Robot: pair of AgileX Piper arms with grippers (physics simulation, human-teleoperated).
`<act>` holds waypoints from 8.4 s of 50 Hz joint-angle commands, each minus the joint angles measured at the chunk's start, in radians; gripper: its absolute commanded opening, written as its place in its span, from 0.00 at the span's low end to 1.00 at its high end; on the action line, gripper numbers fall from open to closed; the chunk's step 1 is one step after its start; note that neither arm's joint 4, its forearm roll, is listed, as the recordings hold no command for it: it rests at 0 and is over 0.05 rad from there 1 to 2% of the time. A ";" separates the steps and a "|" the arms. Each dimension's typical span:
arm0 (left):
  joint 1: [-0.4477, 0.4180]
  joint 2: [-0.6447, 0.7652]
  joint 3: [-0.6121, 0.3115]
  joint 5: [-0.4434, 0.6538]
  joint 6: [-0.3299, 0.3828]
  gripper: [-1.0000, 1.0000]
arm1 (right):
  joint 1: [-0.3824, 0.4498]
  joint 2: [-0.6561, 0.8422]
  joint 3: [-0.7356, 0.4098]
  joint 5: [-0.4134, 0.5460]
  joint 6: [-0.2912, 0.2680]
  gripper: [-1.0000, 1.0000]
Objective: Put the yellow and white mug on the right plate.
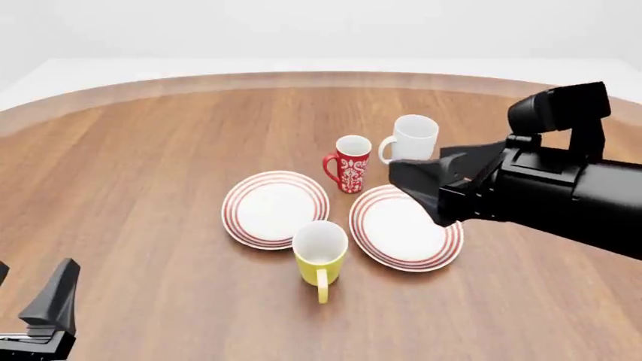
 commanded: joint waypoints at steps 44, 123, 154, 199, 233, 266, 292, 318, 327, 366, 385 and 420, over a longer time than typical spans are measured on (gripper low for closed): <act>0.000 0.002 -0.001 0.000 0.000 1.00 | -0.037 0.129 0.018 -0.044 0.234 1.00; 0.000 0.002 -0.001 0.000 0.000 1.00 | 0.101 0.585 0.094 -0.357 0.337 1.00; 0.000 0.002 -0.001 0.000 0.000 1.00 | 0.164 0.677 0.189 -0.511 0.448 1.00; 0.000 0.002 -0.001 0.000 0.000 1.00 | 0.161 0.787 0.247 -0.657 0.509 1.00; 0.000 0.002 -0.001 0.000 0.000 1.00 | 0.133 0.795 0.249 -0.677 0.490 0.00; 0.000 0.002 -0.001 0.000 0.000 1.00 | -0.020 0.514 0.243 -0.461 0.312 0.00; 0.000 0.002 -0.001 0.000 0.000 1.00 | -0.141 0.467 0.201 -0.339 0.129 0.00; 0.000 0.002 -0.001 0.000 0.000 1.00 | -0.291 0.464 0.232 -0.344 -0.013 0.00; 0.000 0.002 -0.001 0.000 0.000 1.00 | -0.334 0.485 0.243 -0.374 -0.036 0.00; 0.000 0.002 -0.001 0.000 0.000 1.00 | -0.396 0.680 0.198 -0.473 -0.150 0.00; 0.000 0.002 -0.001 0.000 0.000 1.00 | -0.365 0.750 0.191 -0.516 -0.126 0.00; 0.000 0.002 -0.001 0.000 0.000 1.00 | -0.260 0.694 0.224 -0.485 -0.020 1.00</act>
